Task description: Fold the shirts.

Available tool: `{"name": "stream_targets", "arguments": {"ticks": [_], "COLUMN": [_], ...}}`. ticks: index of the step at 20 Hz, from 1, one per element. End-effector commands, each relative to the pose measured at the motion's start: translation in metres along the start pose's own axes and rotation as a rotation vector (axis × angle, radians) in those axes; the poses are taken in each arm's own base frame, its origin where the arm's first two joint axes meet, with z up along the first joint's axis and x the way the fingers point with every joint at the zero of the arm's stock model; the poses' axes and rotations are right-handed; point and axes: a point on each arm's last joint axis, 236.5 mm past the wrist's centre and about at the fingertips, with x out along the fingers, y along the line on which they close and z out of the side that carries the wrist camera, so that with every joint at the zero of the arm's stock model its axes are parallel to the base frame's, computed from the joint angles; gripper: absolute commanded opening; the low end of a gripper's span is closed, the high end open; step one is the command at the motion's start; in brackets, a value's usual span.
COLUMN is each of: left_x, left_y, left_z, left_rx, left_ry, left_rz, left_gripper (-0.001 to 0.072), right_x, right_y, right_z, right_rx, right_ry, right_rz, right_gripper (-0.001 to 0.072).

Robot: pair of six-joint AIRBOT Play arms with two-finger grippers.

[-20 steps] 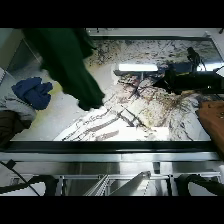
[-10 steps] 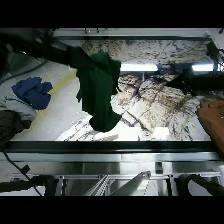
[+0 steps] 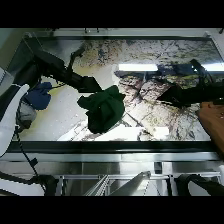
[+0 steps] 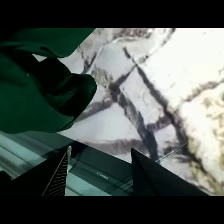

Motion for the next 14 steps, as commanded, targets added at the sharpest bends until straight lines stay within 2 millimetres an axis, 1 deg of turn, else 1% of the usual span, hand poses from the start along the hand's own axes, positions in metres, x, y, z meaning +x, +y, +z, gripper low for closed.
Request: {"name": "stream_targets", "arguments": {"ticks": [1,2,3,4,5,6,8,10,11,13,14], "left_x": [-0.038,-0.05,-0.059,-0.065,-0.068,-0.067,-0.053,-0.031,-0.019,0.001,0.01], "left_y": [0.006,0.014,0.026,0.044,0.062,0.072,0.082,0.081,0.08,0.086,0.089], "left_z": [-0.02,-0.033,-0.048,-0.063,-0.081,-0.097,-0.129,-0.149,-0.153,-0.153,-0.15], "left_rx": [-0.135,-0.198,-0.25,-0.308,-0.368,-0.423,-0.506,-0.557,-0.579,-0.589,-0.579], "left_ry": [0.079,0.091,0.088,0.068,0.042,0.018,-0.019,-0.049,-0.063,-0.071,-0.059], "left_rz": [-0.045,-0.047,-0.03,0.012,0.049,0.056,0.032,-0.023,-0.05,-0.044,-0.032], "left_gripper": [0.0714,0.0714,0.0714,0.0714,0.0714,0.0714,0.0713,0.0712,0.0712,0.0696,0.0696], "right_x": [0.023,0.036,0.049,0.063,0.076,0.088,0.106,0.12,0.126,0.137,0.141], "right_y": [0.013,0.017,0.018,0.018,0.014,0.009,-0.001,-0.011,-0.016,-0.024,-0.022], "right_z": [-0.016,-0.017,-0.016,-0.017,-0.018,-0.022,-0.032,-0.039,-0.04,-0.044,-0.044], "right_rx": [-0.079,-0.094,-0.1,-0.098,-0.093,-0.08,-0.051,-0.027,-0.018,0.006,0.024], "right_ry": [0.061,0.072,0.078,0.089,0.106,0.133,0.191,0.232,0.243,0.261,0.266], "right_rz": [0.008,0.008,0.005,0.003,-0.003,-0.009,-0.013,-0.019,-0.024,-0.029,-0.013], "right_gripper": [0.0432,0.0442,0.0512,0.0561,0.0593,0.0593,0.0593,0.0593,0.0592,0.0593,0.0592]}}
